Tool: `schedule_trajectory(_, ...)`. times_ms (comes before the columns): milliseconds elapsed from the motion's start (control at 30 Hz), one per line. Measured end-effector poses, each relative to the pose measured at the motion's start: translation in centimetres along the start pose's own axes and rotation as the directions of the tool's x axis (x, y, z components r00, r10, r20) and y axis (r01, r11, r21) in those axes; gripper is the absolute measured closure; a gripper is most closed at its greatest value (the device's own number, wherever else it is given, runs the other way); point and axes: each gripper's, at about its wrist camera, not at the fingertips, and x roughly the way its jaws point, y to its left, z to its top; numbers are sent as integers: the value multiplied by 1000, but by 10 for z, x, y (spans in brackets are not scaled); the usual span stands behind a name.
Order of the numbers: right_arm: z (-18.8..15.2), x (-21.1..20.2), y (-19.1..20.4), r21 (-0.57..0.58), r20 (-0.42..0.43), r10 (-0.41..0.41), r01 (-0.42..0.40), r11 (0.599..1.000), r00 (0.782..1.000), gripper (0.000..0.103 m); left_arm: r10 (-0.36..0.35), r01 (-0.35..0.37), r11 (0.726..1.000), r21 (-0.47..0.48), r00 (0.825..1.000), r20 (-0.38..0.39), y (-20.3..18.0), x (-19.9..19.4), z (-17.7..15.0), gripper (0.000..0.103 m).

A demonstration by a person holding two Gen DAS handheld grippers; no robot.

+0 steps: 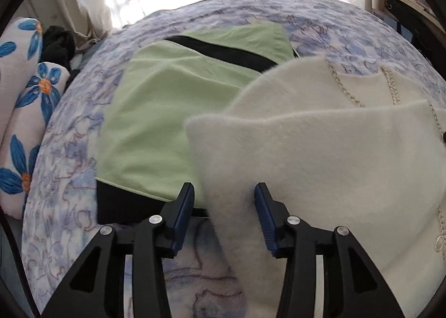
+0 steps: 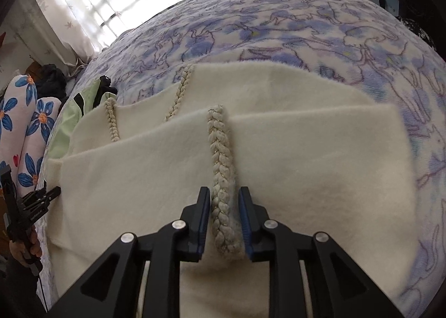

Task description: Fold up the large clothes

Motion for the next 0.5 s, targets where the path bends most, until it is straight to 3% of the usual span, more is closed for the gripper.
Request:
schedule_trajectory(67,-3,-11,5,-23,26,-1,1,1000,1000,80,28,-26,999,-37,998,51,5,-20,1,60)
schedule_trajectory(200,-15,-21,31,-78,53,51,-47,996,997,80,-17,27,997,-72,989,144,-7,-58,-2,60)
schedule_trajectory(333,-30,-10,79,-143,13,118,-115,983,993,80,-138,154,982,-107,980,143,-42,-63,-15,64)
schedule_trajectory(433,-44,3,108,-195,-15,131,-131,972,991,80,-124,136,986,-99,986,115,-73,-47,-29,66)
schedule_trajectory(500,-53,11,115,-218,-28,107,-111,970,994,80,-71,78,992,-97,995,72,-84,-30,-43,69)
